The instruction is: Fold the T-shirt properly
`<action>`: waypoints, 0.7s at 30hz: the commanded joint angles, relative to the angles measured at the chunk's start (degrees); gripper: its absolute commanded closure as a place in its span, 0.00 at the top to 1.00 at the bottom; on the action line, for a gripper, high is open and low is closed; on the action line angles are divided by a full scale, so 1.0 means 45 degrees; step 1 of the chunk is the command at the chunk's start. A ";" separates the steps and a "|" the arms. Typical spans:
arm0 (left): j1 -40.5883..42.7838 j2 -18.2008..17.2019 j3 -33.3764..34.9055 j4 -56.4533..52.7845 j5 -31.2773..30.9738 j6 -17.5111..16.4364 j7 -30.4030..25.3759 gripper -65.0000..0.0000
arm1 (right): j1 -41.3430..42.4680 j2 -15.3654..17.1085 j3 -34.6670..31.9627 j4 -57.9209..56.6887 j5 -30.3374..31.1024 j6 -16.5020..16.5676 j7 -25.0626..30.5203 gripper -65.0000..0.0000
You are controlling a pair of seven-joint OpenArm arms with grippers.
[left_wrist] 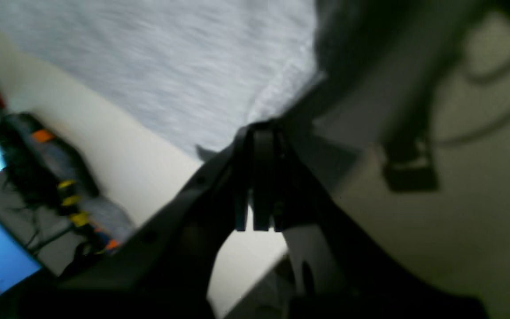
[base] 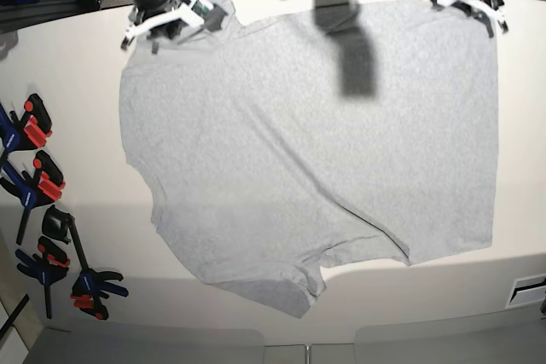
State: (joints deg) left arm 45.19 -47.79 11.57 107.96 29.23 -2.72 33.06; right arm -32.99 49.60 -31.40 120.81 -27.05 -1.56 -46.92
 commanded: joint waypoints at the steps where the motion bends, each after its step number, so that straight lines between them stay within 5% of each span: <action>1: -0.0136 -0.0185 -0.0063 0.0136 0.0165 0.0500 -0.0015 0.00 | 0.0238 0.0180 0.0058 0.0209 -0.0102 -0.0228 0.0151 0.00; 6: -0.1239 -0.0180 -0.0063 0.0126 0.0058 0.1151 -0.0044 0.00 | 0.1914 0.0029 0.0058 -0.0068 0.1812 -0.0228 0.1175 0.00; 9: -0.2079 -0.0185 -0.0063 0.0044 -0.1175 0.1137 -0.0393 0.00 | 0.3041 -0.0593 0.0058 -0.0991 0.2642 -0.0146 0.1807 0.00; 15: -0.3653 -0.0180 -0.0063 -0.0539 -0.2433 0.1132 -0.0408 0.00 | 0.5100 -0.2127 0.0058 -0.3118 0.2788 -0.0131 0.1821 0.00; 21: -0.5061 -0.0175 -0.0063 -0.1899 -0.3259 0.1122 -0.0996 0.00 | 0.6426 -0.2851 0.0058 -0.3633 0.2895 -0.0131 0.1953 0.00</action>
State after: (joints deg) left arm 22.72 -47.46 11.68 98.67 13.80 1.34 28.91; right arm -4.91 36.07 -31.55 103.63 -13.19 -1.34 -38.96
